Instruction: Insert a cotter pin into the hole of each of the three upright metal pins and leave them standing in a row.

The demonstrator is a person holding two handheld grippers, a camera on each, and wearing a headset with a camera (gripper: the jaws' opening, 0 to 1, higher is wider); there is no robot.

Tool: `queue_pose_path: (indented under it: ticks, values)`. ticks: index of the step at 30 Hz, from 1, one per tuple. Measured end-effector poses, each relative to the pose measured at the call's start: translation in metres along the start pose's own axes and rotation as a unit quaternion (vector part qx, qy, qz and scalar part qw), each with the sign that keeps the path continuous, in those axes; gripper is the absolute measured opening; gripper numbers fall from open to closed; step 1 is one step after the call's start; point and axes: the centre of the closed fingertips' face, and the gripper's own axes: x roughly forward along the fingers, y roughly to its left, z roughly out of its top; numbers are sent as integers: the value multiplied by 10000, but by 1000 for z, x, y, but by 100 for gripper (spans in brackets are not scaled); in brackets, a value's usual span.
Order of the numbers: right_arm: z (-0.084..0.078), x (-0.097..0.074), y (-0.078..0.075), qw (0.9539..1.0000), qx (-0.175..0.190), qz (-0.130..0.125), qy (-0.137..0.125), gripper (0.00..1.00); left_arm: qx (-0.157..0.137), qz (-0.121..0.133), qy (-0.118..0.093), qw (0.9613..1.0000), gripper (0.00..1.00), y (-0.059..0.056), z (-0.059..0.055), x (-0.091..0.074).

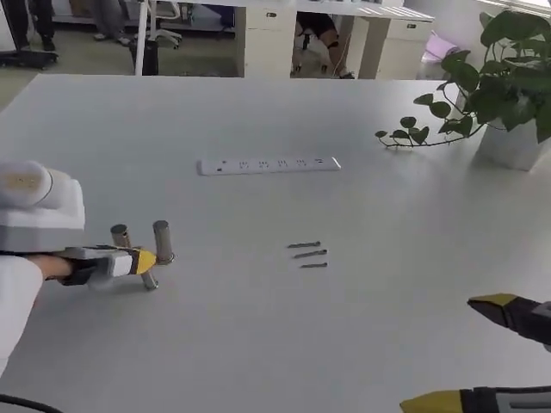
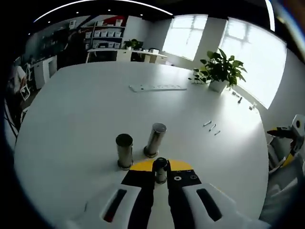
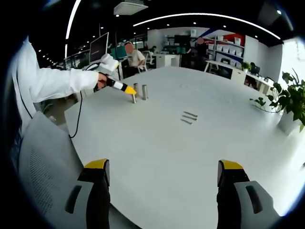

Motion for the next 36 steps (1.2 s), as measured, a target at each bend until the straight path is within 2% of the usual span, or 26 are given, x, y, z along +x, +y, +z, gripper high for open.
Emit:
queue_pose_path:
  ticks: [6, 7, 9, 10, 13, 16, 17, 21, 22, 24, 28, 29, 30, 36]
  values:
    - [-1, -1, 0, 10000, 28, -18, -19, 92, 474, 76, -135, 9988, 7, -10, 5, -9]
    - [0, -1, 0, 10000, 25, -21, -26, 92, 482, 80, -138, 9987, 7, -12, 6, -10]
    - [1, -1, 1, 10000, 30, -19, -46, 92, 441, 64, -129, 9989, 7, -19, 9, -15]
    - [1, -1, 1, 10000, 36, -14, -57, 92, 323, 36, -156, 9993, 7, -25, 12, -18]
    - [2, 1, 1, 10000, 31, 0, -58, 92, 340, -55, -337, 9988, 7, -41, 21, -23]
    - [4, 2, 4, 10000, -27, 39, -59, 92, 504, -30, -399, 9979, 7, -56, 25, -27]
    - [5, 2, 4, 10000, -42, 47, -59, 92, 757, 68, -370, 9964, 7, -59, 24, -28]
    - [9, 3, 8, 9998, -92, 114, -116, 92, 873, 6, -440, 9952, 7, -80, 14, -27]
    - [10, 4, 9, 9998, -111, 143, -130, 92, 974, -17, -458, 9942, 7, -83, 11, -26]
    - [10, 7, 12, 9997, -129, 184, -105, 91, 966, -30, -394, 9945, 7, -89, 1, -24]
    - [12, 12, 19, 9993, -232, 293, -103, 91, 906, -69, -296, 9954, 7, -96, -11, -20]
    - [13, 12, 21, 9991, -252, 311, -119, 91, 947, -57, -254, 9952, 7, -98, -14, -20]
    - [14, 13, 21, 9990, -262, 327, -127, 91, 1146, -21, -196, 9932, 7, -100, -17, -20]
    - [14, 13, 25, 9987, -263, 422, -131, 90, 1104, -96, -175, 9937, 7, -108, -27, -17]
